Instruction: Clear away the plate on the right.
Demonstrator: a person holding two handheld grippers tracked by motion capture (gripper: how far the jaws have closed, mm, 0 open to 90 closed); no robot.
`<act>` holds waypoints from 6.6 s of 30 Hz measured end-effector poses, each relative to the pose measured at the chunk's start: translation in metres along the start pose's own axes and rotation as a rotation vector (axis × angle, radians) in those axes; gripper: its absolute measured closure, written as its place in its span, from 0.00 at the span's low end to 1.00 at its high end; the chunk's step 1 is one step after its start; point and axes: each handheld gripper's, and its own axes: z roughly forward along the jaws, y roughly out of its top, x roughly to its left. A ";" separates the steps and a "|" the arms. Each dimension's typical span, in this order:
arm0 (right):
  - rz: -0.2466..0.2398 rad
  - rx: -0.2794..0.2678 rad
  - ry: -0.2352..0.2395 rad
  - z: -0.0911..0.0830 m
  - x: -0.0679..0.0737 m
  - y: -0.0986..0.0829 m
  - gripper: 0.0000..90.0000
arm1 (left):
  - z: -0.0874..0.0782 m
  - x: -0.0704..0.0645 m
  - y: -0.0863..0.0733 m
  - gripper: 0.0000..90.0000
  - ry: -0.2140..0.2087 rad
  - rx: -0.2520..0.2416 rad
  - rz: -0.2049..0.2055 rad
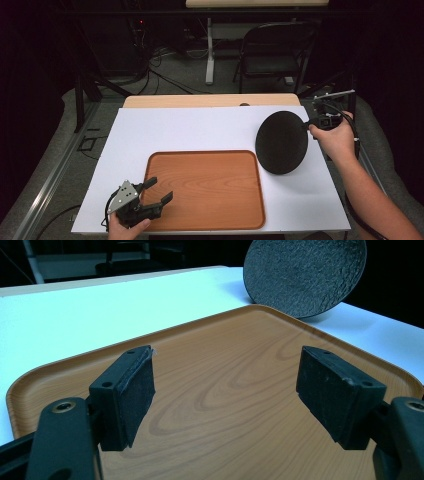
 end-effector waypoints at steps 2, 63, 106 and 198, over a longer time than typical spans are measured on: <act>-0.002 0.002 -0.002 0.000 0.001 0.001 0.97 | 0.000 0.000 0.000 0.26 -0.003 0.002 0.000; -0.195 0.101 0.237 -0.018 0.104 0.016 0.96 | -0.002 0.001 0.000 0.26 -0.005 0.000 0.004; -0.347 0.203 0.434 0.025 0.217 -0.018 0.95 | -0.003 0.001 0.000 0.26 -0.007 -0.005 0.006; 0.050 0.242 0.501 0.128 0.081 -0.099 0.86 | -0.001 0.000 0.000 0.26 0.002 0.008 0.010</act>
